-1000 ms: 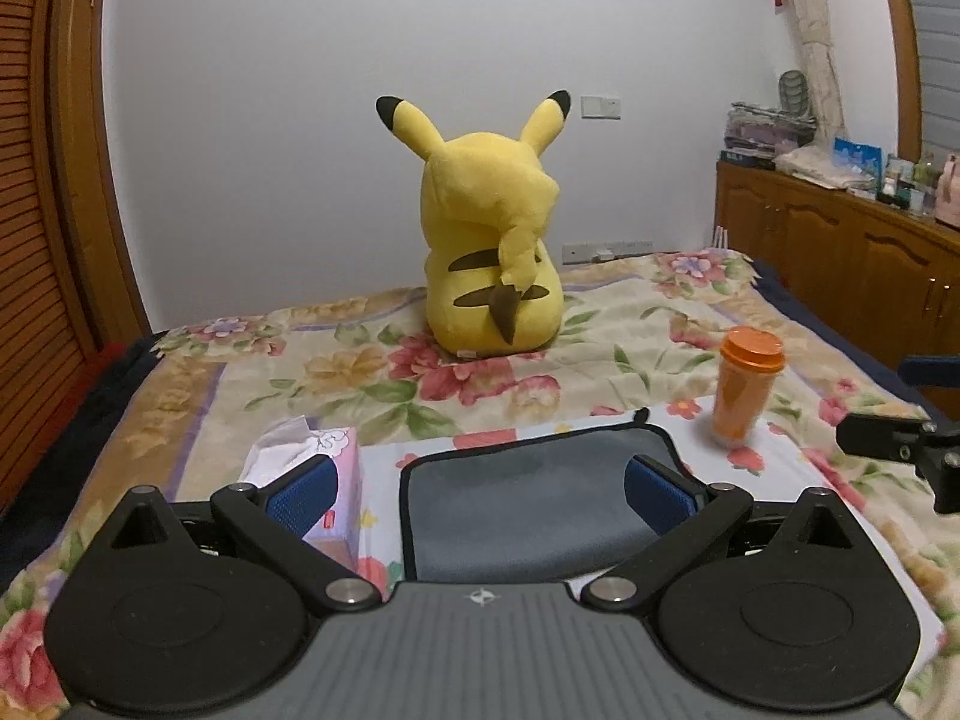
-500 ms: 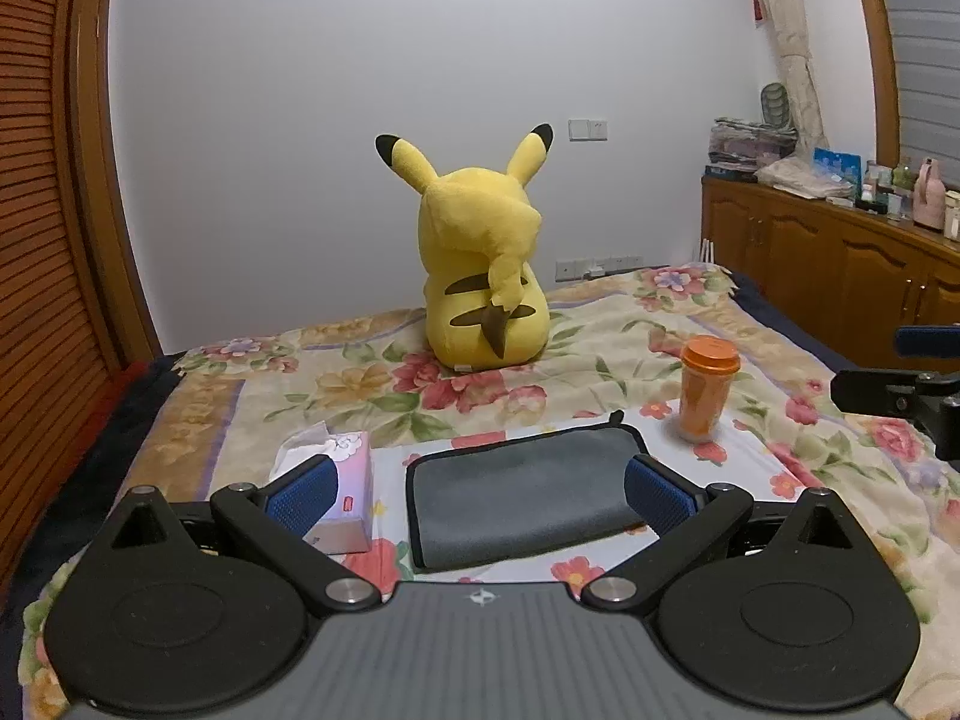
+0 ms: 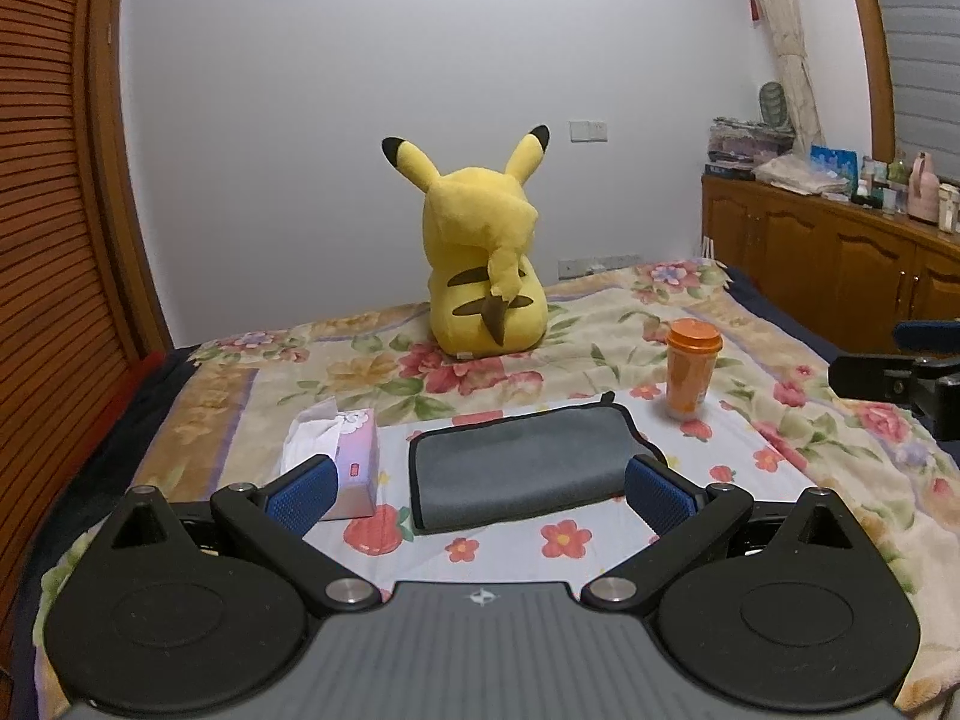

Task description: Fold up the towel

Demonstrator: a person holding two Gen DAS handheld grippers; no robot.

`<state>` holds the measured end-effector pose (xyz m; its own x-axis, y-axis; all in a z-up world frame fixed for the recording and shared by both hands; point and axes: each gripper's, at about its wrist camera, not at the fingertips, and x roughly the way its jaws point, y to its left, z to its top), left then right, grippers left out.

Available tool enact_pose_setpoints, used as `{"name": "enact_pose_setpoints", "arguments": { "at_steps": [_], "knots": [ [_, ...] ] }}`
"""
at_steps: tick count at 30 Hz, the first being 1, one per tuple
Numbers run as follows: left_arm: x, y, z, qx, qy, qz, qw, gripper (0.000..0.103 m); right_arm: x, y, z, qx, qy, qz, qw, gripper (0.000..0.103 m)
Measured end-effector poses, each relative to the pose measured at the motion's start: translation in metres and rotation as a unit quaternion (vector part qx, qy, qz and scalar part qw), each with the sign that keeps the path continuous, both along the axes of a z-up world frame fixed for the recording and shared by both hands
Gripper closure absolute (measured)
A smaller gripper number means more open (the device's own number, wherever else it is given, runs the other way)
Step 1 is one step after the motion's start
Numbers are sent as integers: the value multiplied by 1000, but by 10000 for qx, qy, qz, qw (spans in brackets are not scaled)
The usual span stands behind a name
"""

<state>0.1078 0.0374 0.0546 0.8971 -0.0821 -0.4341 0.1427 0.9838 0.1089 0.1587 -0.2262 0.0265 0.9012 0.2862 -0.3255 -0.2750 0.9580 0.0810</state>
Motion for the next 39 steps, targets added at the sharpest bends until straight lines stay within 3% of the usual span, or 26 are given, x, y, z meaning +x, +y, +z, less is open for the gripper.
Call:
{"name": "enact_pose_setpoints", "arguments": {
  "at_steps": [17, 27, 39],
  "knots": [
    [-34, -18, -33, -1, 213, -31, 9998, 0, -30, -17, -25, 80, 77, -146, 9998, 0],
    [-42, -19, -48, -212, 346, 51, 9992, 0, -43, -14, -45, 25, 141, -151, 9998, 0],
    [-62, -23, -76, -110, 445, 206, 9987, 0, -62, -10, -66, 67, 36, -113, 9999, 0]
  ]
}}
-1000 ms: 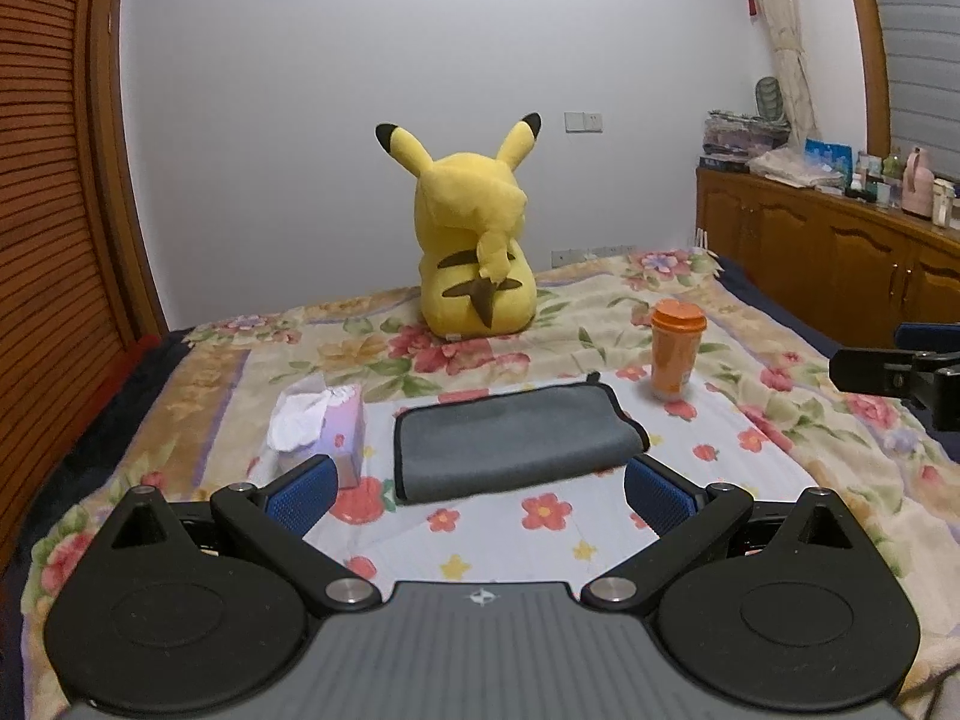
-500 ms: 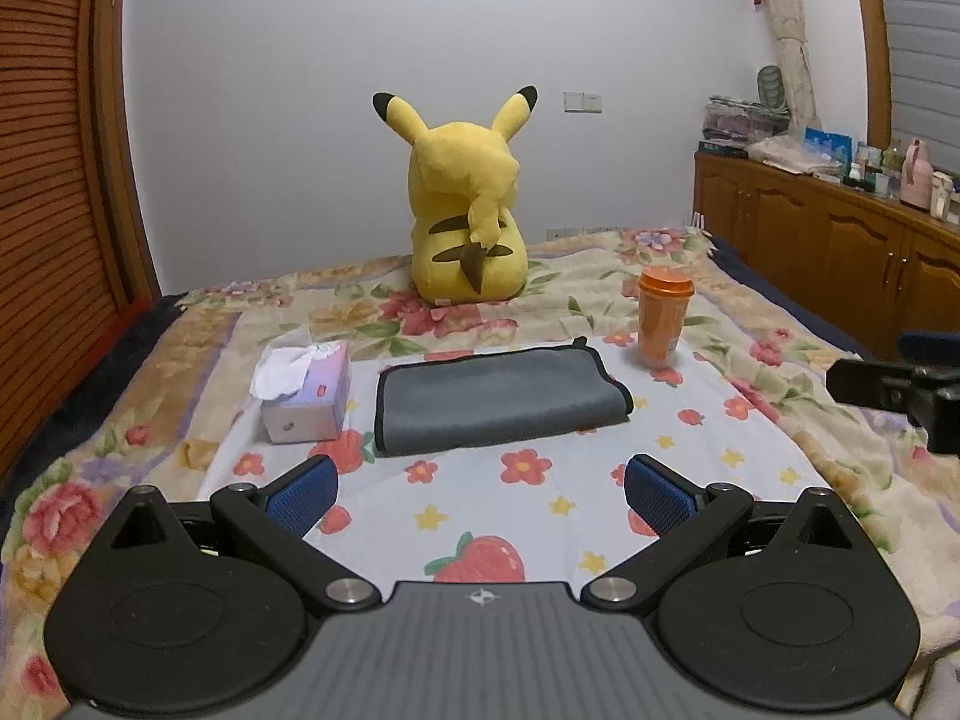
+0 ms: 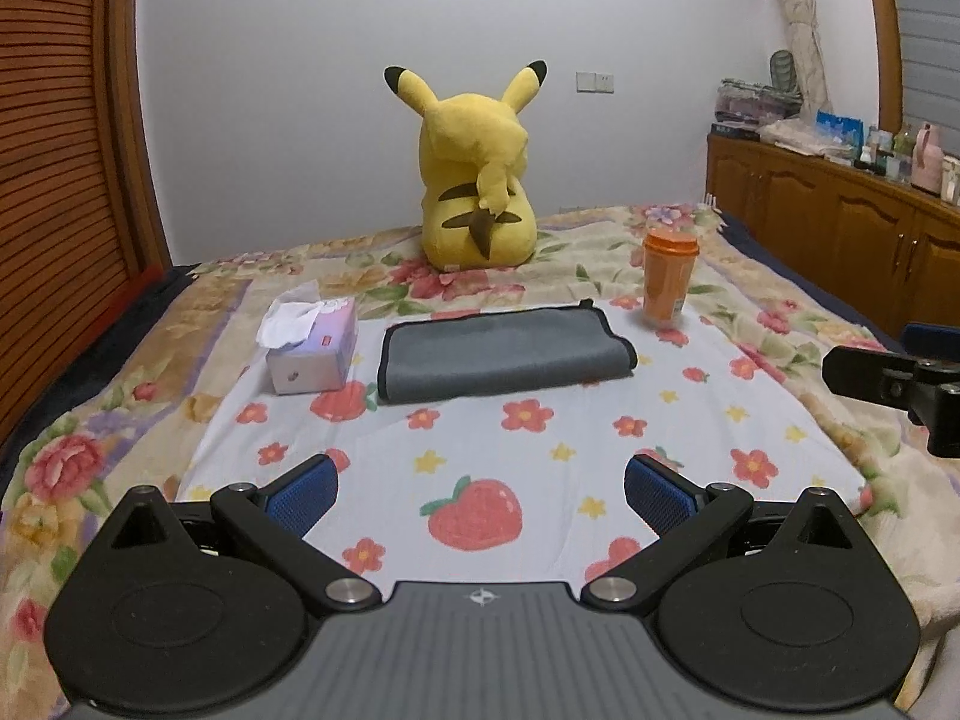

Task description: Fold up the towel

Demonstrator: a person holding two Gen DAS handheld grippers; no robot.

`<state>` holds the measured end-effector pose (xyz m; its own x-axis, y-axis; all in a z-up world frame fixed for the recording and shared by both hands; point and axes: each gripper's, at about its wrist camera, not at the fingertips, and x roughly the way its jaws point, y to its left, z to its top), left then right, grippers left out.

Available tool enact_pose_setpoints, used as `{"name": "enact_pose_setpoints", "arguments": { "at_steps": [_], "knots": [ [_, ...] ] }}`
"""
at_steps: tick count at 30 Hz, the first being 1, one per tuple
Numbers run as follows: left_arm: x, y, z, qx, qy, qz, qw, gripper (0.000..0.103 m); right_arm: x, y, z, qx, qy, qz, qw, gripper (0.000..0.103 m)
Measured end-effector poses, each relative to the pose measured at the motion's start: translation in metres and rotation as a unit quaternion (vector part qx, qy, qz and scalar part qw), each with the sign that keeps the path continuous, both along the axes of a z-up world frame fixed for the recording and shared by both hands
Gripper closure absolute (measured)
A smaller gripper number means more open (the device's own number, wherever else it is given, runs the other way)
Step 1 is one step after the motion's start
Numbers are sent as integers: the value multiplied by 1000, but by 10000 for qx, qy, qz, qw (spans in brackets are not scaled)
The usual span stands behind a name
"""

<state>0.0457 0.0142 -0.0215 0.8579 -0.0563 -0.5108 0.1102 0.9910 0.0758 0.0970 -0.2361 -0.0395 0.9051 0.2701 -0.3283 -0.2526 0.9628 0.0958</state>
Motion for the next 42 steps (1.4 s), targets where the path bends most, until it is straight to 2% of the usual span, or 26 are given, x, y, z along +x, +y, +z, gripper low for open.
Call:
{"name": "enact_pose_setpoints", "arguments": {
  "at_steps": [6, 11, 20, 42],
  "knots": [
    [-6, -5, -10, 35, 65, 21, 10000, 0, -4, -5, -12, 24, 71, -11, 10000, 0],
    [-9, -10, -16, 57, 123, 38, 9999, 0, -1, -15, -24, 194, 311, -102, 9993, 0],
    [-10, -13, -18, 82, 137, 42, 9999, 0, -2, -24, -27, 238, 318, -261, 9989, 0],
    [-14, -12, 7, -36, -413, 144, 9990, 0, -8, -27, -13, 217, -90, -311, 9992, 0]
  ]
}}
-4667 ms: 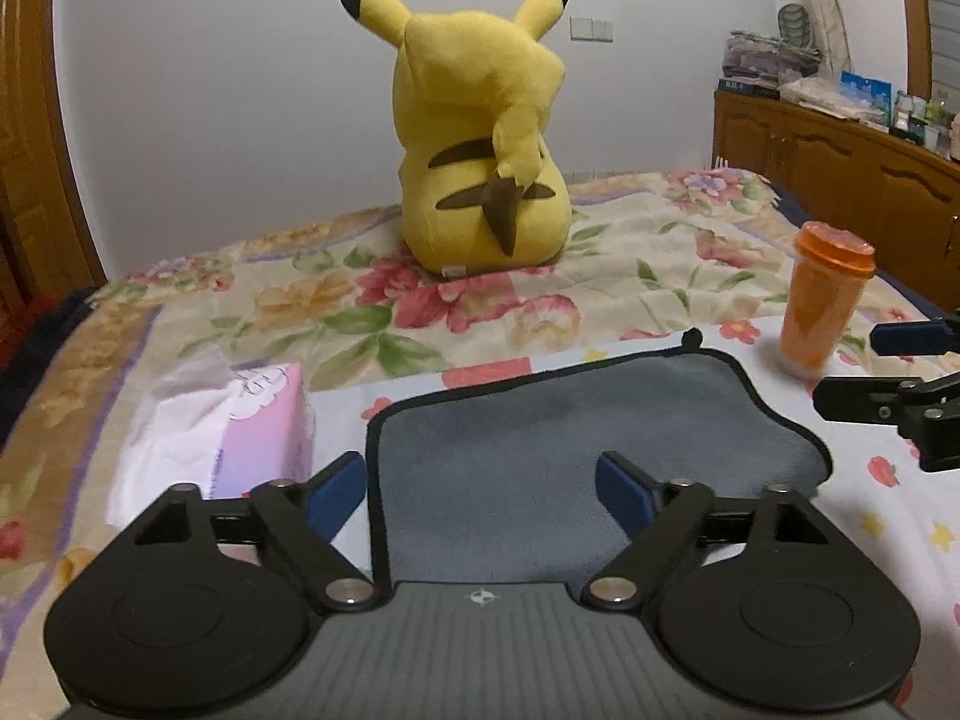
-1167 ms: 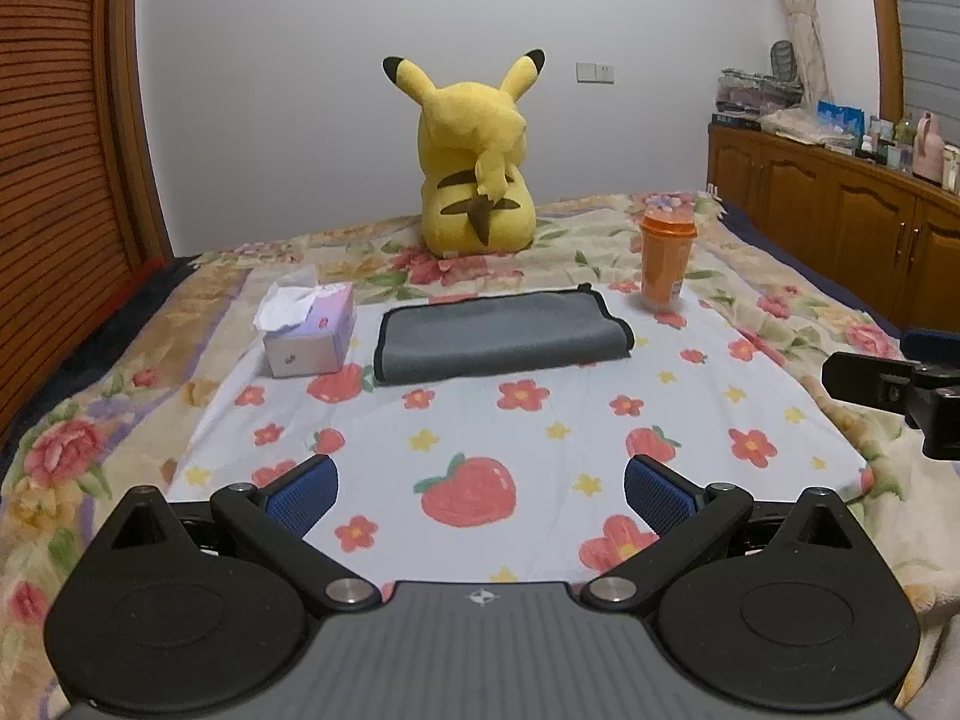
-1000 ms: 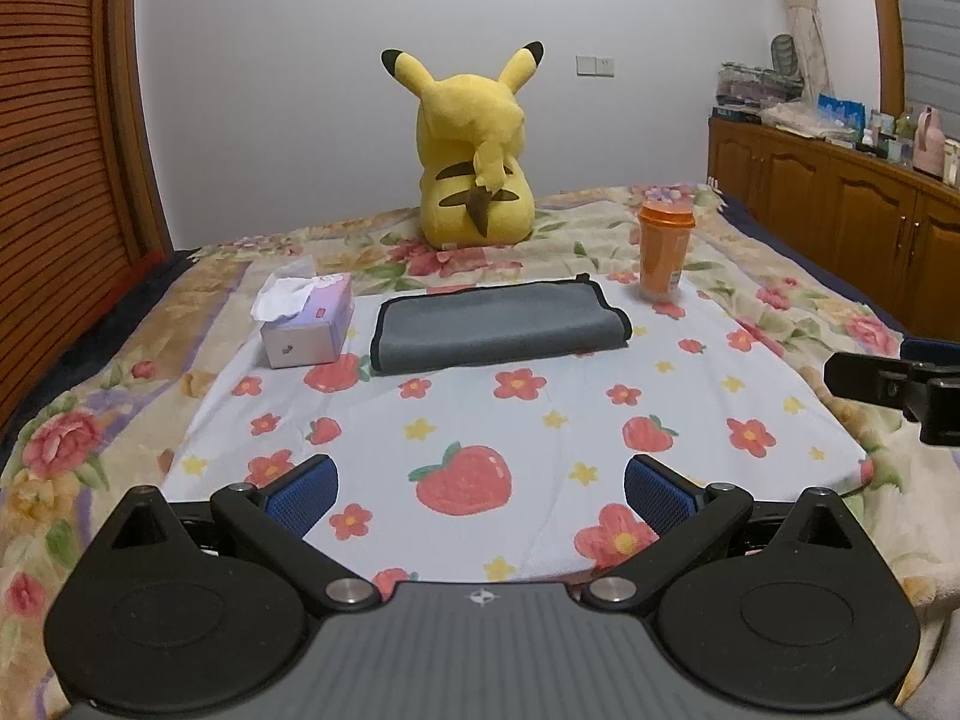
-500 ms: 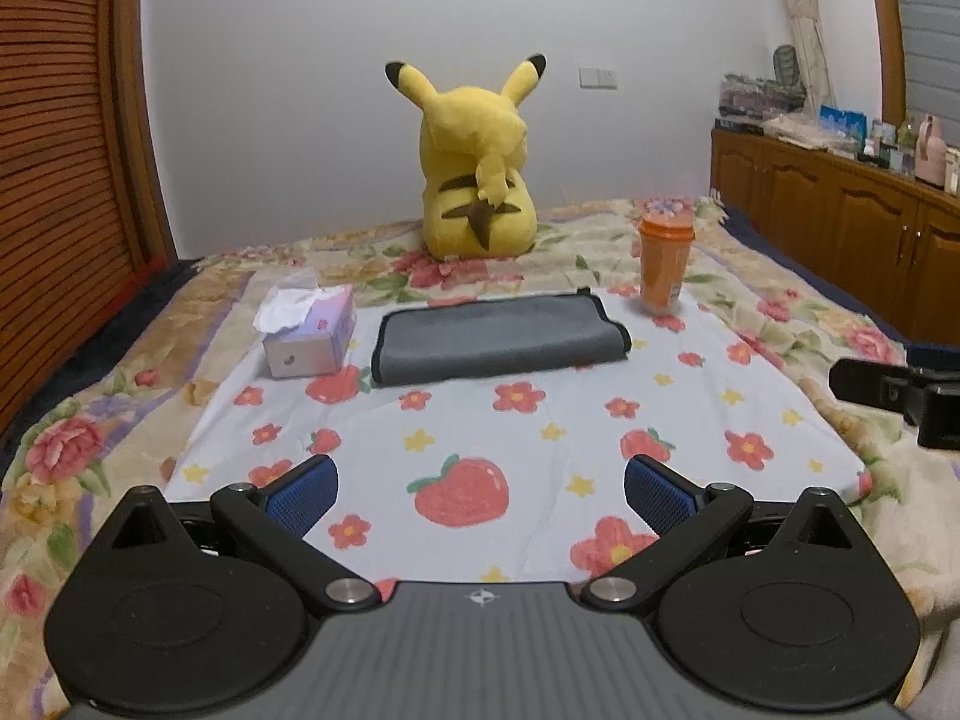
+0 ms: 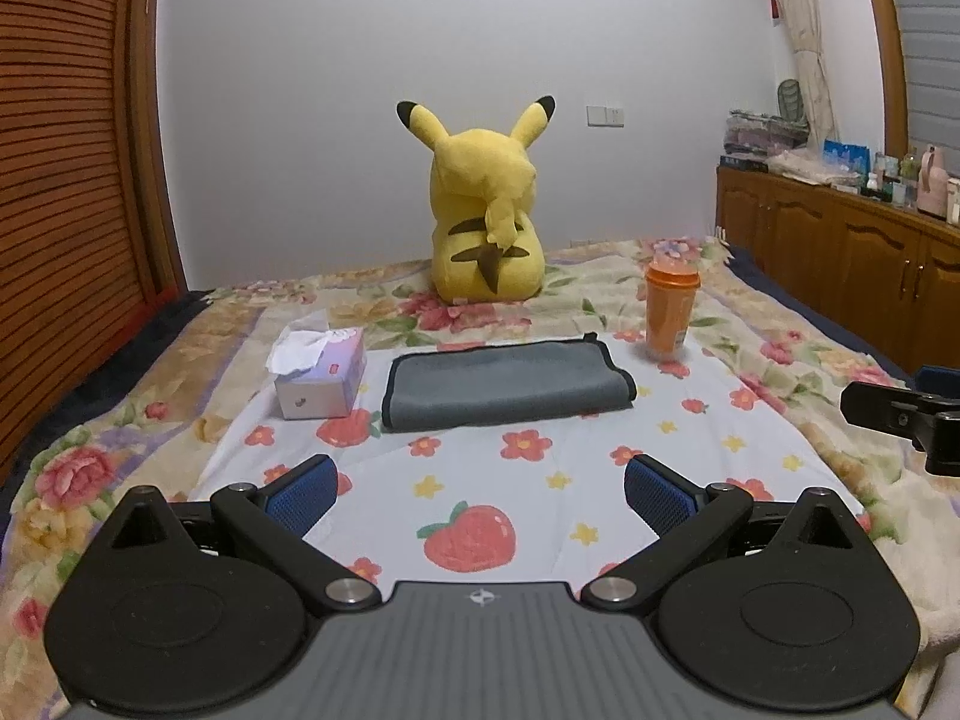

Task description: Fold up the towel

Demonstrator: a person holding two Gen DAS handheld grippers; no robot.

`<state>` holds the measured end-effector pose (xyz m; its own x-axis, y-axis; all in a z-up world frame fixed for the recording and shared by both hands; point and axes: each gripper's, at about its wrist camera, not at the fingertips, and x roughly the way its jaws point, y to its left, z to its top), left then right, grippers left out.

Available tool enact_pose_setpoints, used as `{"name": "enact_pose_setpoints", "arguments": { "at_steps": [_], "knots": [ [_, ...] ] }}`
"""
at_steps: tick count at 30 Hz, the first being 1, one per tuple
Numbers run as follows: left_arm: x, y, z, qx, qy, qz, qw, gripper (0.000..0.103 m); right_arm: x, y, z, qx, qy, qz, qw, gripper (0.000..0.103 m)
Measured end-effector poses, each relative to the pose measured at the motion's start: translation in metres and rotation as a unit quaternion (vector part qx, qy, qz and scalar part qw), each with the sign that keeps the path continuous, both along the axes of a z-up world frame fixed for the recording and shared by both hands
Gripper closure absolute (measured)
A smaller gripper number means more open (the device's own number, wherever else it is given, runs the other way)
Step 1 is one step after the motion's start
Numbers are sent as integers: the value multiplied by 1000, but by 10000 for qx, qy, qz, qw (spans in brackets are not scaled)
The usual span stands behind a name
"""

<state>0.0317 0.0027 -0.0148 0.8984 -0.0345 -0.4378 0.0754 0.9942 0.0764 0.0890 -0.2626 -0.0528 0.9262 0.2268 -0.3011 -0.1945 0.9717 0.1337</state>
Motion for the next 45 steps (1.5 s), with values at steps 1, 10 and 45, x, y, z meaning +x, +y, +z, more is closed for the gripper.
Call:
{"name": "enact_pose_setpoints", "arguments": {
  "at_steps": [1, 10, 45],
  "knots": [
    [0, 0, 1, -8, -23, 2, 10000, 0, 0, -1, 0, 7, -15, -1, 10000, 0],
    [-2, -1, 9, 44, -216, 4, 9998, 0, -2, -6, 5, 80, -160, -50, 9998, 0],
    [-5, -1, 19, 80, -489, 73, 9987, 0, -9, -16, 11, 242, -555, -230, 9979, 0]
  ]
}}
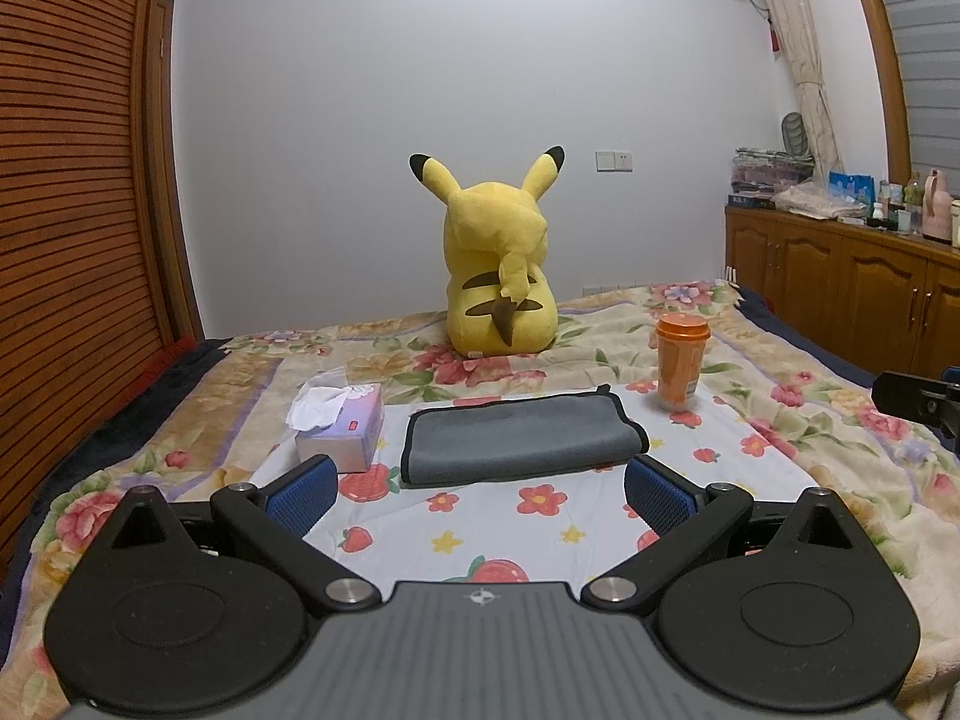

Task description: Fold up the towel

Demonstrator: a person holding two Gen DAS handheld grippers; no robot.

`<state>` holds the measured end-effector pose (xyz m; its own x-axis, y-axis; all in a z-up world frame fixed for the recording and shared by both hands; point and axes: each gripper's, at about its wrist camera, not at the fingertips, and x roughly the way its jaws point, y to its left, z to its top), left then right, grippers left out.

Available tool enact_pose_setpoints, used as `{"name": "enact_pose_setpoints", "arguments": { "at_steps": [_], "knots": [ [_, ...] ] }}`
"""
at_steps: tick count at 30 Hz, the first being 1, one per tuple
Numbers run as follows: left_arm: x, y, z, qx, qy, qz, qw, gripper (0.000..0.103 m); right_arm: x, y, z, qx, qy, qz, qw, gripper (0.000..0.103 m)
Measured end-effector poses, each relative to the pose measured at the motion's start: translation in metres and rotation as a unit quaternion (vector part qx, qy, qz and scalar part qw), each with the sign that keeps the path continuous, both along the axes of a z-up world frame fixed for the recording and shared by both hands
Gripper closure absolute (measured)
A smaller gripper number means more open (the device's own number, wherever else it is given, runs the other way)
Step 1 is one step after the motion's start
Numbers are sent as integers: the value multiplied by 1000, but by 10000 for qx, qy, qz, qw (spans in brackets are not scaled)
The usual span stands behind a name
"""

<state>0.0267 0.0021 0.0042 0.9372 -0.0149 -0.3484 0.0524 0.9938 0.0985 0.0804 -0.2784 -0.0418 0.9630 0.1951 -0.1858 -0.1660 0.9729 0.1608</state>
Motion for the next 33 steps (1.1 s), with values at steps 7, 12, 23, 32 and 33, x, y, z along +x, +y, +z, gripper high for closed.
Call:
{"name": "enact_pose_setpoints", "arguments": {
  "at_steps": [7, 12, 23, 32, 33],
  "knots": [
    [0, 0, 0, 11, 3, 5, 10000, 0, 0, 0, 0, -9, 2, 0, 10000, 0],
    [0, 3, -2, 22, 19, 2, 10000, 0, 0, 0, 0, -9, 1, -6, 10000, 0],
    [0, 2, -2, 16, 20, 3, 10000, 0, 1, 0, -1, -16, 4, -9, 10000, 0],
    [1, 2, -1, 27, 21, 3, 10000, 0, 1, 0, 0, -17, 6, -4, 10000, 0],
    [1, 2, -1, 25, 22, 8, 10000, 0, 1, 0, -1, -24, 7, -4, 10000, 0]
  ]
}}
